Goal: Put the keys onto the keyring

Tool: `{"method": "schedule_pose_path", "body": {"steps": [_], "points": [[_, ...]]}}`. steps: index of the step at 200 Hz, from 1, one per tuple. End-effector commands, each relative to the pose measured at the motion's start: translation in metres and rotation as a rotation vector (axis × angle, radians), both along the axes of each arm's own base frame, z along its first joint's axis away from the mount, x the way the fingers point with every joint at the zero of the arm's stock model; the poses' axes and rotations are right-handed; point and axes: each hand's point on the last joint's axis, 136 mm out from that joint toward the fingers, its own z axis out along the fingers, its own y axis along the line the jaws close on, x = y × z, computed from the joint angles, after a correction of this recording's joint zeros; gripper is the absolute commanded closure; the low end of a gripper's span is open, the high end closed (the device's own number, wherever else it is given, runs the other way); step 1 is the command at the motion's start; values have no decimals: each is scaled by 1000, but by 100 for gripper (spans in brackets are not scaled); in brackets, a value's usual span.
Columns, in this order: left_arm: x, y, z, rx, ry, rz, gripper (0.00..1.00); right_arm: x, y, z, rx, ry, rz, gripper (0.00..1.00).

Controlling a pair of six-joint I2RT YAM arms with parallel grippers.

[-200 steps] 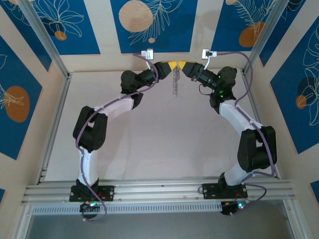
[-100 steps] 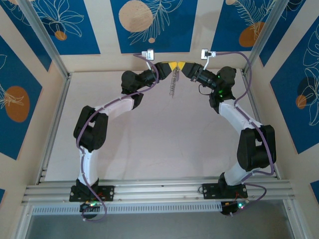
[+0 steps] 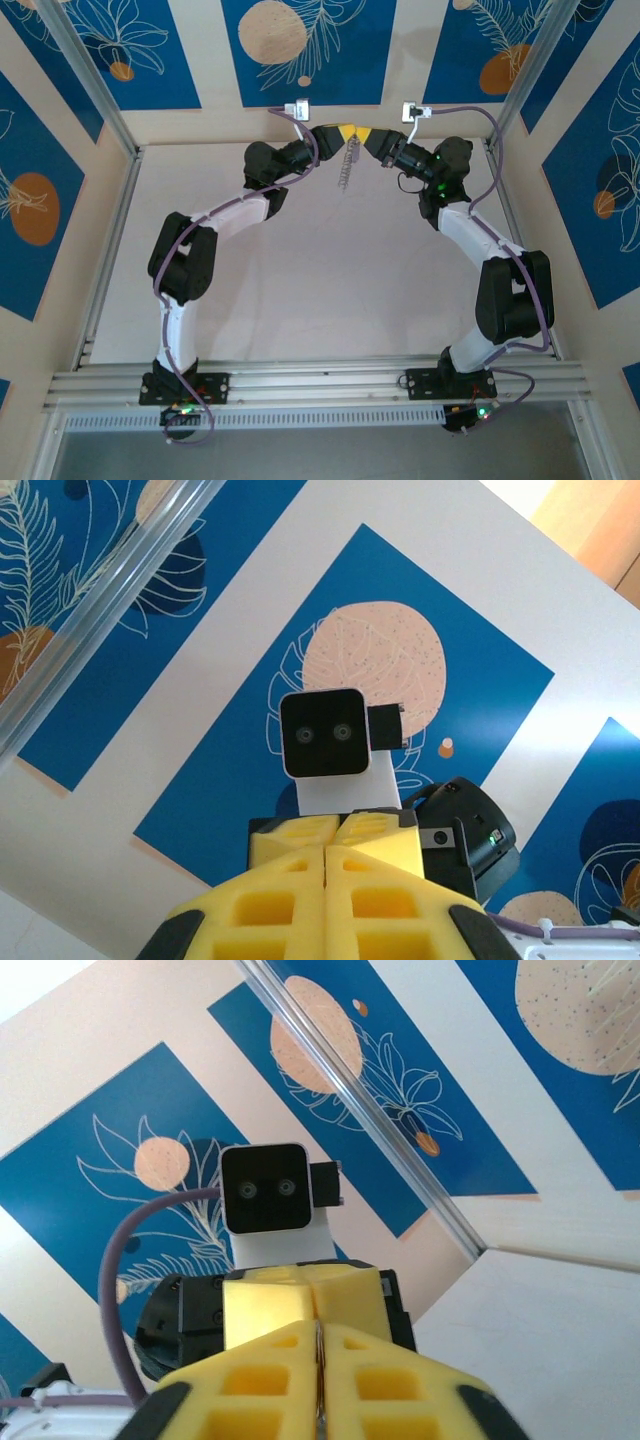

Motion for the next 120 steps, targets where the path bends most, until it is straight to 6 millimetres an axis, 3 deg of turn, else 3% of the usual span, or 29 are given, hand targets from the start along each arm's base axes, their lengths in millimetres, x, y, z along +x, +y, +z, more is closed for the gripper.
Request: {"method": "schedule_pose_path", "body": {"steps": [1,42,62,120], "points": [[-19,2,30,-57,-102,-25,100,-4,2,1,-6,-4,13,100],[-16,4,30,-46,-105,-30,100,1,-10,5,-39,-5,4,100],[-13,12,32,-41,-115,-22,86,1,-14,10,-81,-13,23,100],[-3,28,28,51,-159,-41,66,-4,-10,16,-226,-37,116,100]]}}
